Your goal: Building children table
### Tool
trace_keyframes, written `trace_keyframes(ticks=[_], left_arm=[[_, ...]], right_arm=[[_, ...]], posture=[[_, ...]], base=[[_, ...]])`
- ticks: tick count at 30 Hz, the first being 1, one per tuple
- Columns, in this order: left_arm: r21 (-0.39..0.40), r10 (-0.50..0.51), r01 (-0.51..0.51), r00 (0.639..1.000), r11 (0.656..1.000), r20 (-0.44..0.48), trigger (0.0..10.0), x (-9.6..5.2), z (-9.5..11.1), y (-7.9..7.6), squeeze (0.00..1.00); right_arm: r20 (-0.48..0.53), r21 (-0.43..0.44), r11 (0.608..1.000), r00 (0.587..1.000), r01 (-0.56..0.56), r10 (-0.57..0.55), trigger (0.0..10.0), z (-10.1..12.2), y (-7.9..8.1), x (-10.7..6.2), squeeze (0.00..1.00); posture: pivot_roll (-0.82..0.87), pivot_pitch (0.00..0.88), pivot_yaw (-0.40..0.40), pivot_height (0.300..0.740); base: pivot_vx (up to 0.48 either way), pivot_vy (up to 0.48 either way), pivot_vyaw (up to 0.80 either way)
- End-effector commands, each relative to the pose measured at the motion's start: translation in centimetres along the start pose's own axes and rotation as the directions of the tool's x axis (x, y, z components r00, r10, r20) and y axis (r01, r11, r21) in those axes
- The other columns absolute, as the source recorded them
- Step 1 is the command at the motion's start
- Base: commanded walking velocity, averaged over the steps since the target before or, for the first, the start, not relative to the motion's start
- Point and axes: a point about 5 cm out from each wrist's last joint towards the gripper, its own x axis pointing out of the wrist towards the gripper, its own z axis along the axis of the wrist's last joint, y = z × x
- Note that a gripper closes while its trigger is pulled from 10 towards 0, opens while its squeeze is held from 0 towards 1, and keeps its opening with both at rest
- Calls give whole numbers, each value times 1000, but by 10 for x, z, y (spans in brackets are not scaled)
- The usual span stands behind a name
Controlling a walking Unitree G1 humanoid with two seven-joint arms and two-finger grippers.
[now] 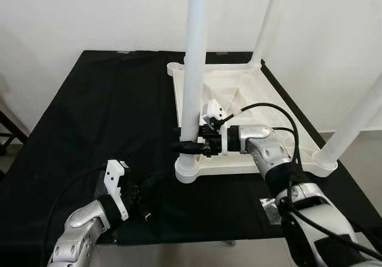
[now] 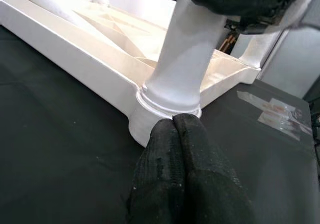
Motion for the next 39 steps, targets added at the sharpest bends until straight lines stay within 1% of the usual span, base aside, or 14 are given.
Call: trace_keyframes(ticks=[1,2,3,6,15,16,18,19,27,28,29,37,38,39], left_arm=[[-6,-1,1,1000,1000,-3,10000,-1,-4,-4,0],[-6,0,0,1000,1000,-2,10000,-1,-3,-4,0],[-5,0,0,1000,1000,-1,10000,-1,-2,-3,0],[-4,1,-1,1000,1000,-2,10000,-1,-2,-3,0],[-3,6,-6,1000,1000,-6,10000,-2,-3,-2,0],[-2,8,-8,1000,1000,-5,10000,-2,-3,-1,0],[-2,8,-8,1000,1000,-6,10000,-2,-3,-1,0],[-5,5,-5,1000,1000,-7,10000,-2,-3,-1,0],[-6,2,-2,1000,1000,-7,10000,1,-3,-1,0],[-5,2,-2,1000,1000,-6,10000,1,-2,-1,0],[-5,3,-3,1000,1000,-6,10000,2,-2,-1,0],[-5,4,-4,1000,1000,-5,10000,3,-3,-1,0],[-5,4,-4,1000,1000,-5,10000,3,-3,-1,0],[-5,5,-5,1000,1000,-4,10000,3,-3,-1,0]], right_arm=[[-142,70,899,896,432,-420,0,-39,3,2,0],[-248,57,764,750,643,-613,0,-63,16,-3,0],[-275,63,734,719,676,-638,0,-74,35,0,0],[-262,80,805,791,588,-553,0,-78,62,11,0],[-232,34,856,837,516,-496,1020,-61,51,25,0],[-227,37,855,837,518,-498,10000,-56,53,28,0],[-222,39,853,837,521,-500,10000,-52,54,30,0],[-154,51,905,899,422,-411,10000,-35,54,35,1000],[-4,-64,995,997,72,-72,10000,4,36,33,1000],[-7,-81,996,1000,19,-20,10000,8,31,31,173],[-14,-96,995,999,-33,32,10000,14,25,30,0],[-42,-118,981,988,-153,149,10000,35,5,36,0],[-43,-105,981,986,-165,161,3569,34,4,38,0],[-44,-86,978,981,-190,187,0,32,5,38,0]], posture=[[32,21,-108,740],[30,31,-101,740],[34,36,-100,740],[16,30,-91,740],[32,21,-94,740],[30,21,-89,740],[30,21,-89,740],[29,21,-84,740],[30,17,-80,740],[33,16,-80,740],[34,13,-81,740],[46,10,-85,740],[52,9,-87,740],[54,10,-89,740]], base=[[0,0,0],[0,0,0],[0,0,0],[0,0,0],[0,0,0],[0,0,0],[0,0,0],[0,0,0],[0,0,0],[0,0,0],[0,0,0],[0,0,0],[0,0,0],[0,0,0]])
